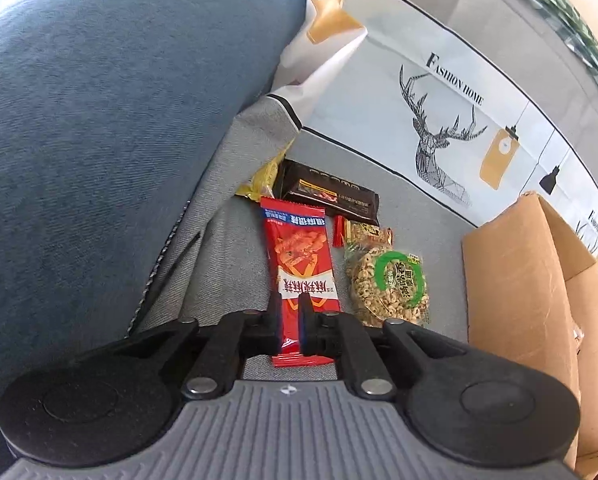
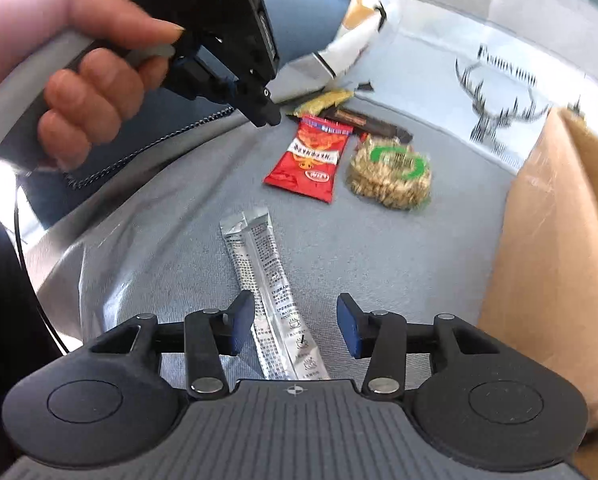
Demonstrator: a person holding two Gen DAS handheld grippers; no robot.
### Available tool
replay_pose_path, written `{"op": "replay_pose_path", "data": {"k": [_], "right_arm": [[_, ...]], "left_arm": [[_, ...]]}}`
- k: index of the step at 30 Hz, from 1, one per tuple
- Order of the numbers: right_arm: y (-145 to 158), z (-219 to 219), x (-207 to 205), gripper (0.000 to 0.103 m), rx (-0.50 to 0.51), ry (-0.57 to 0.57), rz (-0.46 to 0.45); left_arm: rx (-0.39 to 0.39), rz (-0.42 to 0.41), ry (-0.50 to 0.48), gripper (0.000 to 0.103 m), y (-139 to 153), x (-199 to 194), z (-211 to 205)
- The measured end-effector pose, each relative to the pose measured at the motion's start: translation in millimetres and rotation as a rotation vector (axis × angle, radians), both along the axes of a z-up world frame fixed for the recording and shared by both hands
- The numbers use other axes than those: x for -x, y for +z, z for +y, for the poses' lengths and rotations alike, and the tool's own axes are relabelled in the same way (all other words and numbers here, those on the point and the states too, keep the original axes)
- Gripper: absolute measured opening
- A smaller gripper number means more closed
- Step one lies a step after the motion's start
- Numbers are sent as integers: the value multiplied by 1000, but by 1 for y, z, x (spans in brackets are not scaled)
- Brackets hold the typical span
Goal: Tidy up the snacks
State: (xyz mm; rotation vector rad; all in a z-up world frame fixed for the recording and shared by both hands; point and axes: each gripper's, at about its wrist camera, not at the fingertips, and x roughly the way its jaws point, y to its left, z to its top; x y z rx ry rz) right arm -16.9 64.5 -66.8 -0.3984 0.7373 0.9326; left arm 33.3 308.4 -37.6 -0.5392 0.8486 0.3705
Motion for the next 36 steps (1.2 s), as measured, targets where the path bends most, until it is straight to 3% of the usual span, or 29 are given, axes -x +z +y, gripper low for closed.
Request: {"op": "replay_pose_path", "data": {"k": [5,7,11,15,20,25,30,32,35,36], "right_arm": [[-12,10,-13,44,-1,9,97],[-13,14,-10,31,8,27,69],[-8,16,-10,27,-12,26,58],[-3,12,-20,27,-6,-75,20],[-14,10,-36,32,58,-162,57],[-16,11,-38,38,41,-171,62],[-17,8,-43,39,17,-183,83],[-18,8,-44,39,13,-181,83],[-18,8,-44,38,13,-173,77],[-18,7,-44,35,13,-170,74]], "left_arm": [[12,20,3,32,-7,-11,-1],[9,34,0,35,-10,-17,-2],[-22,67,-8,50,-16,-33,-8],[-107,129,-25,67,-22,-50,-20],[-146,195,-33,73,-33,-64,-28],[-150,211,-37,76,-37,-70,-35],[-210,268,-68,76,-44,-76,-44],[-226,274,-79,72,-46,-76,-46],[-242,265,-81,55,-44,-72,-45],[-238,261,-80,54,-43,-70,-43]]}}
